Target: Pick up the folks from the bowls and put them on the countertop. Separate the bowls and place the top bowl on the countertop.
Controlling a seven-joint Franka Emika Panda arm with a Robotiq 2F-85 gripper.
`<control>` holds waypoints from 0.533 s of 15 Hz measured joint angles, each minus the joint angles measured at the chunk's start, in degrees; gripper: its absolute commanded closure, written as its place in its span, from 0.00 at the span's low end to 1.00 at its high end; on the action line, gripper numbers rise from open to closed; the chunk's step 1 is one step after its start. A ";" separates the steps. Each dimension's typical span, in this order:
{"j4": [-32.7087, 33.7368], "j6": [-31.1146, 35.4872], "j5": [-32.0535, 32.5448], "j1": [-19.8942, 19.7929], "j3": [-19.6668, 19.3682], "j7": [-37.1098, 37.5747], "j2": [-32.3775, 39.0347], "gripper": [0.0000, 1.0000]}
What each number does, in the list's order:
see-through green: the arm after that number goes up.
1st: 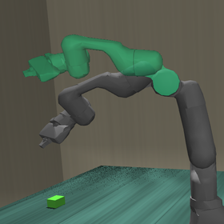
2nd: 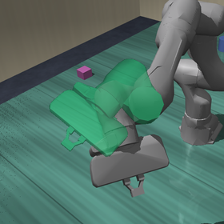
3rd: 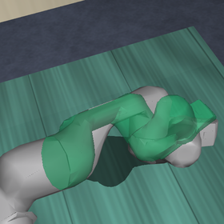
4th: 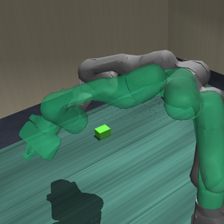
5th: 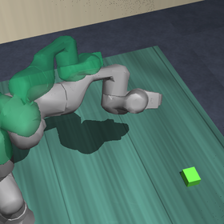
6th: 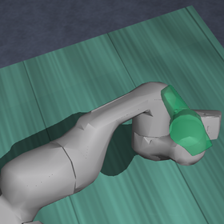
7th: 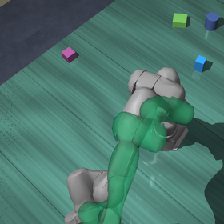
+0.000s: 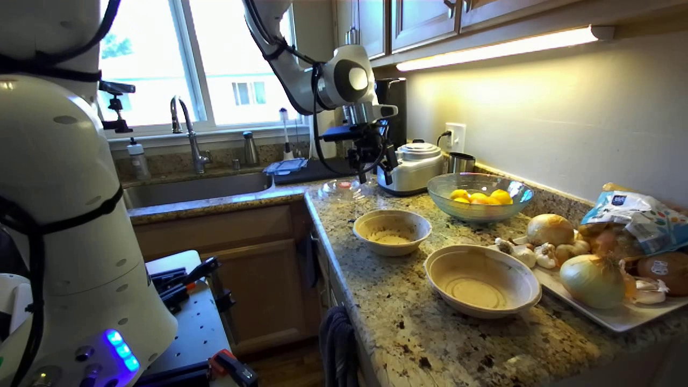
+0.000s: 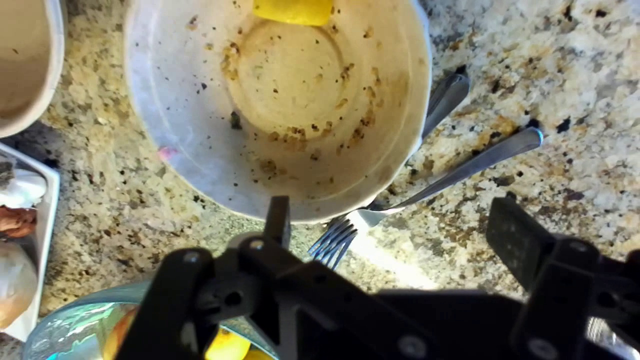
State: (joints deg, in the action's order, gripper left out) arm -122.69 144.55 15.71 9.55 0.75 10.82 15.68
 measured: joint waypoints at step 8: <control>-1.59 -4.49 -8.98 -4.20 0.04 -5.29 -5.35 0.00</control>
State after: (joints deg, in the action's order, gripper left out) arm -124.28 140.06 6.73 5.35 0.79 5.53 10.32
